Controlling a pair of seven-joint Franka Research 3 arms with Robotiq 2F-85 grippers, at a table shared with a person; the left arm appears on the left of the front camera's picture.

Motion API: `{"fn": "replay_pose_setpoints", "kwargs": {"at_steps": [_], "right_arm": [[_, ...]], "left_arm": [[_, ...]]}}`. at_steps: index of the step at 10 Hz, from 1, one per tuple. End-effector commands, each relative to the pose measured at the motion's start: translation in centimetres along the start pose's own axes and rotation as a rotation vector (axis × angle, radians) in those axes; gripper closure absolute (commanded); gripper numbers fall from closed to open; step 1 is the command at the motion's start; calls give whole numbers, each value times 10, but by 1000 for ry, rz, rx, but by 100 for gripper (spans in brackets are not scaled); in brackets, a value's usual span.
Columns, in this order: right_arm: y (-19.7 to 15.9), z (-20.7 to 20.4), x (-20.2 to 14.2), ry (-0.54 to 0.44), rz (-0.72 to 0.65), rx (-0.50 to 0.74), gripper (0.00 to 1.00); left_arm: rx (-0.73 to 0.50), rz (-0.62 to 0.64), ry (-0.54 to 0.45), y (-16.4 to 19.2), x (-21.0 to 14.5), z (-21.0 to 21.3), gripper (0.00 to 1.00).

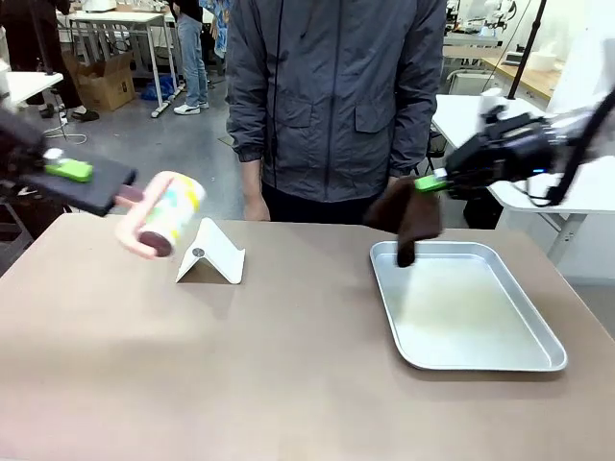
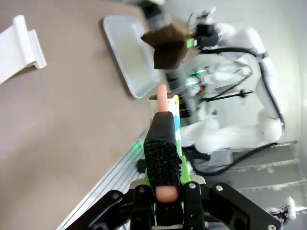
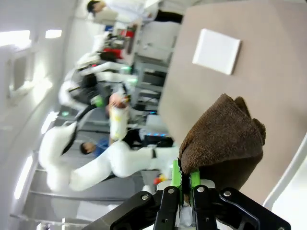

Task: Clean the surface of the table.
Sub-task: Return the Lint Roller and towel to their original positions.

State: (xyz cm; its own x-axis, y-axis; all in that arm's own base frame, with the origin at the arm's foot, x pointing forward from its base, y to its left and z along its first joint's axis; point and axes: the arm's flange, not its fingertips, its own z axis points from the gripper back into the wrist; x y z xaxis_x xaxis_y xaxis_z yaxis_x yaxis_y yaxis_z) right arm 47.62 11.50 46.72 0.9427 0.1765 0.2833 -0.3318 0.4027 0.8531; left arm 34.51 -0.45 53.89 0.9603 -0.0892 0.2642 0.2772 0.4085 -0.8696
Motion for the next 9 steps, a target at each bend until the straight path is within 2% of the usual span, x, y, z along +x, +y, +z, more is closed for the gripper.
{"fn": "replay_pose_setpoints", "kwargs": {"at_steps": [1, 2, 4, 5, 7, 9], "right_arm": [[-11, -41, 25, 21, -31, -128, 93], [-20, -73, 30, 21, -47, -216, 93], [-38, -120, 27, 46, -58, -318, 93], [-46, -137, 22, 69, -60, -357, 93], [-61, -157, 10, 112, -62, -451, 93], [-71, -160, 4, 139, -66, -564, 93]], "left_arm": [[193, -11, 113, -33, 20, -28, 78], [280, -29, 145, -51, 35, -48, 78], [499, 6, 121, -68, 62, -85, 78], [569, 27, 100, -68, 74, -104, 78], [667, 48, -8, -60, 92, -139, 78], [711, 68, -51, -42, 108, -170, 78]]}}
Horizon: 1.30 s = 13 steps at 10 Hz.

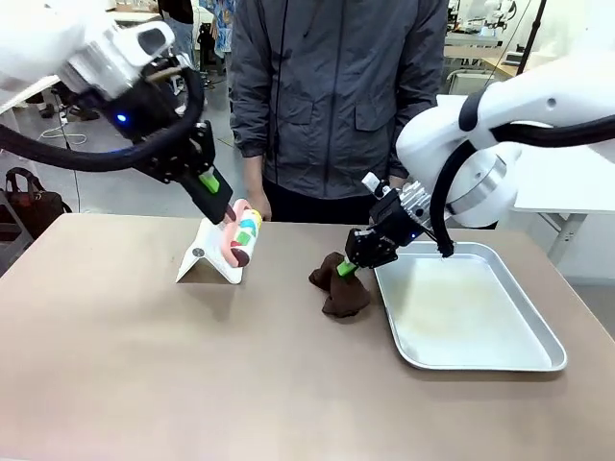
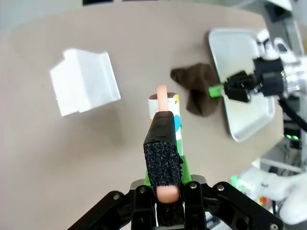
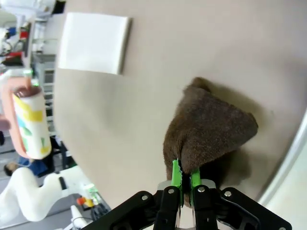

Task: Clean the surface of the table.
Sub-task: Return the Lint Roller and towel to their original positions.

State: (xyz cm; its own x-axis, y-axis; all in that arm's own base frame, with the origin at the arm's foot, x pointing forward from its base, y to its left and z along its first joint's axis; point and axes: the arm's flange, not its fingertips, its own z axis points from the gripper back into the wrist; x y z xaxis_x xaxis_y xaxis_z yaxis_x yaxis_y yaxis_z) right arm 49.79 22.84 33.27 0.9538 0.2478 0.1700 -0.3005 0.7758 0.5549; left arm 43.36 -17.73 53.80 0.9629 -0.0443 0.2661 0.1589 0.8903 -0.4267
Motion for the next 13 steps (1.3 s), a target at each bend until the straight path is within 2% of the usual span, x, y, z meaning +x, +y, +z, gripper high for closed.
{"fn": "replay_pose_setpoints", "kwargs": {"at_steps": [1, 4, 5, 6, 12, 13], "right_arm": [[2, 1, 0, 42, -19, -103, 93], [-2, 1, -4, 42, -9, -48, 93], [-5, -2, -3, 40, 8, -75, 93], [-5, -2, -3, 40, 8, -75, 93], [-5, -2, -3, 43, 7, -72, 93], [3, -10, 0, 61, 13, -139, 93]], "left_arm": [[44, 56, 4, -3, 15, -28, 78], [60, 89, 23, 4, 31, -62, 78], [36, 79, -29, 7, 36, -64, 78], [58, 72, 34, 10, 19, -66, 78], [48, 68, 33, 6, 25, -72, 78], [68, 77, 22, 10, 29, -77, 78]]}}
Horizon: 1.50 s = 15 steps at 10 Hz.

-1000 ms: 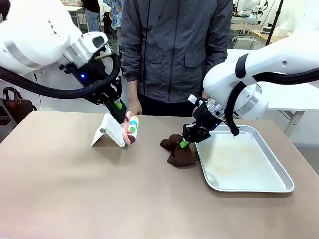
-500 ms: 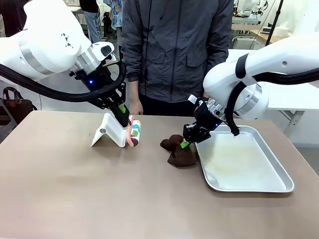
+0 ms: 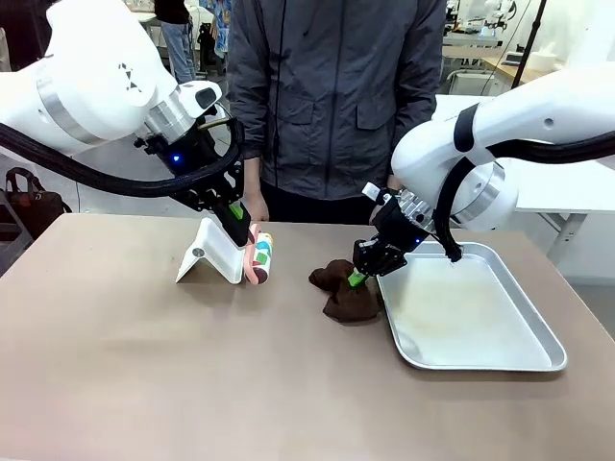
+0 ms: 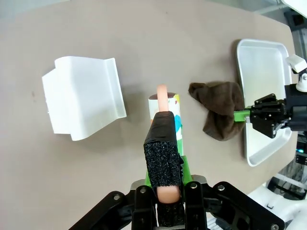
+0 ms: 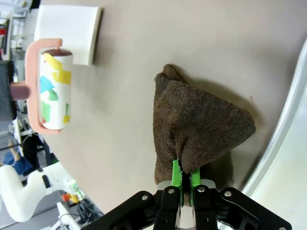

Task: Clean the surface of the table.
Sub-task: Return the Lint Roller and towel to their original positions.

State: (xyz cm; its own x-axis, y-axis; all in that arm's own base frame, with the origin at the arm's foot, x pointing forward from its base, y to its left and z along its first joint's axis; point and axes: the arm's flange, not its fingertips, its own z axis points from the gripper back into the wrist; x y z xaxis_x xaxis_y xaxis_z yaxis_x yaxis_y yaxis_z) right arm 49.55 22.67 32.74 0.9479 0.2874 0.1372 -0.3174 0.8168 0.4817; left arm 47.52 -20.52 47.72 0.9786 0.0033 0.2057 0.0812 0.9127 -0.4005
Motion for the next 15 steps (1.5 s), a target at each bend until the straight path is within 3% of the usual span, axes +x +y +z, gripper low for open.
{"fn": "replay_pose_setpoints", "kwargs": {"at_steps": [1, 8, 15], "right_arm": [[9, -13, 9, 31, -23, -93, 93], [9, -30, 18, 56, -55, -108, 93], [7, -31, 21, 67, -58, -77, 93]], "left_arm": [[29, 45, -35, 4, 10, -4, 78], [105, 123, -37, 22, 44, -16, 78], [126, 138, -25, 36, 53, -27, 78]]}}
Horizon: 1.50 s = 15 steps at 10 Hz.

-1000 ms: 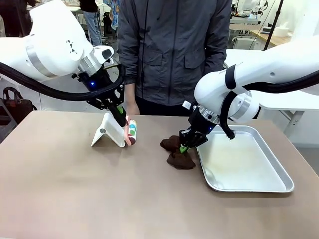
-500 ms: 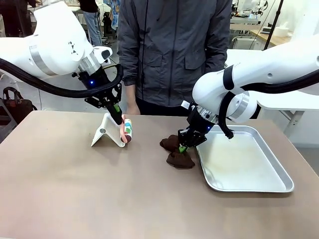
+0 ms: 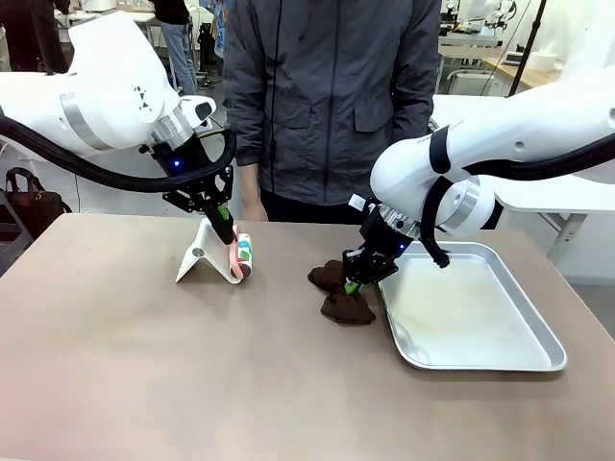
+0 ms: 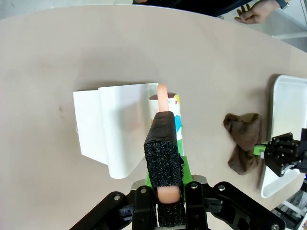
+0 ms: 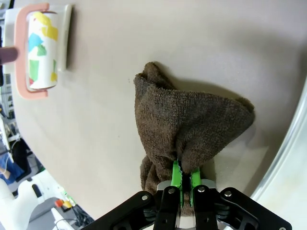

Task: Clean the surface of the table.
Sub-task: Return the Lint Roller and towel to their original positions.

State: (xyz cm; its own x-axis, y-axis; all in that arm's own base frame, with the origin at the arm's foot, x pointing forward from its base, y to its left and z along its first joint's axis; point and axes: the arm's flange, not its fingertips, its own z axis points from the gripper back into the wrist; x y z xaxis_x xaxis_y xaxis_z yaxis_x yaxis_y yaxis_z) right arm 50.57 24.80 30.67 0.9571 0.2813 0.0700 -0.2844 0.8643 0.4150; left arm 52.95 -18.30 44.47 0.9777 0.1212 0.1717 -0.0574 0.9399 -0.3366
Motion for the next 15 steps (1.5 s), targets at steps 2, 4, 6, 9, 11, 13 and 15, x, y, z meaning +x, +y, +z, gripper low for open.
{"fn": "replay_pose_setpoints", "kwargs": {"at_steps": [2, 4, 6, 9, 11, 13, 15], "right_arm": [[3, -4, 7, 18, -21, 7, 93], [2, -5, 7, 21, -22, 13, 93], [2, -5, 7, 22, -23, 13, 93], [3, -7, 8, 28, -26, 13, 93], [3, -7, 9, 32, -27, 14, 93], [2, -8, 10, 36, -25, 19, 93], [0, -8, 10, 44, -23, 33, 35]], "left_arm": [[14, -5, -19, 4, 12, 3, 78], [16, 4, -2, 8, 18, -4, 78], [21, 17, 21, 13, 22, -11, 78], [25, 32, 40, 21, 28, -15, 78], [33, 36, 39, 19, 27, -15, 78], [48, 43, 36, 19, 29, -15, 48], [53, 49, 30, 20, 29, -13, 0]]}}
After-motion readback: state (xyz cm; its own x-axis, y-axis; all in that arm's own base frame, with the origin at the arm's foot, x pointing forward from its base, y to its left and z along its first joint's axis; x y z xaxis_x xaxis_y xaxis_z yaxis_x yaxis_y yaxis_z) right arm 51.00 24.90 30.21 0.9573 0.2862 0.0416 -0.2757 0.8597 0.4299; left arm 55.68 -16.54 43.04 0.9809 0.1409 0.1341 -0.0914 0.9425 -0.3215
